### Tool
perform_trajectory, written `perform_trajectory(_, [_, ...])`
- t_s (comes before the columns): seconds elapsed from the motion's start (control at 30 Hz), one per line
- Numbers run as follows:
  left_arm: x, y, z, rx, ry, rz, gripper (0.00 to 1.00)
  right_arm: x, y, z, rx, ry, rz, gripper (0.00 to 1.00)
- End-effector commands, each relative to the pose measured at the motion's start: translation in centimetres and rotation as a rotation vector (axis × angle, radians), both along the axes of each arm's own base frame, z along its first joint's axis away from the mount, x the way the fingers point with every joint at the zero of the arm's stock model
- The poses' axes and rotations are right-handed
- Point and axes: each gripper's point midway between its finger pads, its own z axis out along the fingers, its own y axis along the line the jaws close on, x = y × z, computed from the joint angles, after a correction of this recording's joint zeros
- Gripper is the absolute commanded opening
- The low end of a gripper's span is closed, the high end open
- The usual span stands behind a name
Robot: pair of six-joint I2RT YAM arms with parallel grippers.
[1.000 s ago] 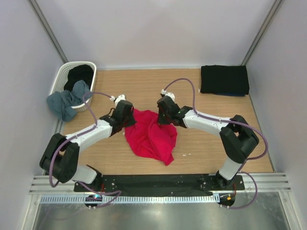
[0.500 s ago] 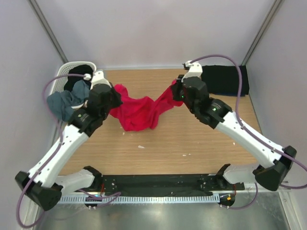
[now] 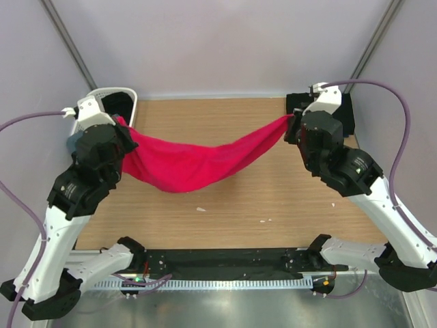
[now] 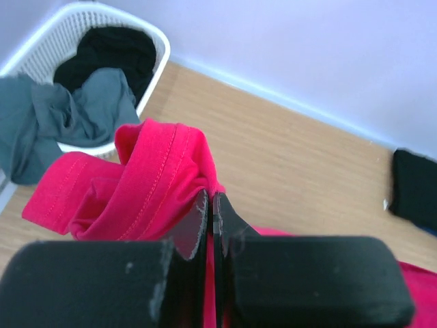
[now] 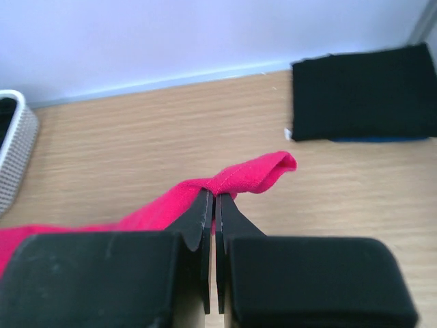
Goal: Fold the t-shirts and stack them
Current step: Flatten the tshirt out
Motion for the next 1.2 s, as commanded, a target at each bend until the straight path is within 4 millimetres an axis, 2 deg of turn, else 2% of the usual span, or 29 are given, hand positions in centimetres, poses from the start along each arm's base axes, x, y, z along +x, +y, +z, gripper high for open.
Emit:
perform_trajectory(0.0, [1.2,-1.6,-3.7,0.012,0.109,-0.03,0.0,-1.5,-3.7,-2.6,-0.082,0.087,-0.137,0.01])
perform_trajectory(0.13, [2.4,-4.8,-5.9,-0.028,0.163,-0.141,0.0,-2.7,-5.8,-3.2,-0.104,0.123,-0.198,0.01])
perform_trajectory(0.17, [3.0,-5.4,-6.5,-0.025,0.18,-0.152,0.0,-3.1,-6.5,-2.8,-0.093,0.11,-0.22,0.01])
perform_trajectory(0.27, [4.8,-6.6,-5.4,-0.01,0.155,-0.181,0.0,-4.1,-7.6,-1.0,-0.058,0.071,-0.232,0.01])
perform_trajectory(0.3, [5.6,-7.0,-4.5,-0.004,0.134,-0.18,0.01,-4.0,-7.7,0.3,-0.032,0.039,-0.233,0.01])
perform_trajectory(0.33, [6.1,-6.9,-1.8,0.0,0.083,-0.178,0.01,-3.9,-7.7,1.0,-0.026,0.021,-0.23,0.01])
perform_trajectory(0.37, [6.6,-7.2,-0.4,0.0,0.061,-0.181,0.0,-3.7,-7.6,1.7,-0.026,0.004,-0.235,0.01])
perform_trajectory(0.4, [7.8,-8.0,-0.3,0.016,0.077,-0.187,0.01,-3.0,-7.5,3.0,-0.034,-0.027,-0.245,0.01])
perform_trajectory(0.43, [8.2,-8.4,0.7,0.014,0.062,-0.201,0.0,-2.6,-7.3,3.6,-0.039,-0.04,-0.25,0.01])
perform_trajectory(0.47, [8.5,-9.2,3.4,-0.006,0.009,-0.237,0.0,-1.9,-6.8,4.9,-0.052,-0.06,-0.247,0.01])
perform_trajectory(0.53, [8.4,-9.6,5.1,-0.029,-0.041,-0.262,0.01,-1.6,-6.3,6.3,-0.036,-0.084,-0.224,0.01])
perform_trajectory(0.6, [8.2,-10.0,5.0,-0.034,-0.065,-0.296,0.01,-1.9,-5.6,7.5,0.002,-0.115,-0.164,0.01])
perform_trajectory(0.63, [8.0,-9.8,4.1,-0.033,-0.043,-0.292,0.01,-2.1,-4.9,7.4,0.016,-0.113,-0.112,0.01])
perform_trajectory(0.67, [7.8,-9.8,0.4,-0.029,0.054,-0.283,0.01,-2.2,-5.0,7.0,0.012,-0.104,-0.109,0.01])
perform_trajectory(0.73, [6.5,-9.5,-3.2,-0.057,0.137,-0.276,0.0,-2.8,-6.0,4.6,-0.037,-0.023,-0.156,0.01])
perform_trajectory(0.77, [5.9,-9.6,-5.7,-0.067,0.187,-0.282,0.0,-3.0,-6.2,3.3,-0.062,0.02,-0.164,0.01])
perform_trajectory(0.8, [4.9,-9.8,-11.3,-0.082,0.301,-0.281,0.01,-3.6,-6.6,0.4,-0.13,0.116,-0.164,0.01])
perform_trajectory(0.87, [2.9,-8.9,-15.7,-0.113,0.374,-0.255,0.01,-4.3,-4.9,-4.1,-0.112,0.269,-0.112,0.01])
perform_trajectory(0.9, [1.0,-8.8,-20.7,-0.137,0.494,-0.248,0.0,-5.3,-4.6,-8.5,-0.182,0.405,-0.086,0.01])
perform_trajectory(0.97, [-1.7,-9.0,-23.4,-0.198,0.559,-0.278,0.0,-7.1,-2.8,-13.7,-0.143,0.582,-0.027,0.01])
perform_trajectory(1.0, [-2.9,-9.0,-25.0,-0.221,0.598,-0.281,0.0,-8.3,-2.8,-17.8,-0.18,0.687,-0.019,0.01])
perform_trajectory(1.03, [-4.7,-9.1,-27.8,-0.263,0.671,-0.278,0.01,-8.9,-2.6,-19.6,-0.164,0.732,-0.02,0.01])
perform_trajectory(1.07, [-5.7,-9.0,-28.3,-0.285,0.67,-0.286,0.08,-9.8,-1.9,-20.9,-0.11,0.772,-0.002,0.01])
perform_trajectory(1.1, [-6.4,-8.8,-29.2,-0.296,0.686,-0.273,0.2,-10.1,-1.7,-23.2,-0.103,0.804,-0.002,0.06])
perform_trajectory(1.13, [-7.2,-8.1,-30.6,-0.298,0.714,-0.244,0.43,-10.4,-1.5,-24.0,-0.089,0.82,0.002,0.19])
perform_trajectory(1.17, [-7.9,-7.4,-31.0,-0.289,0.735,-0.216,0.97,-10.6,-1.3,-24.6,-0.073,0.832,0.008,0.57])
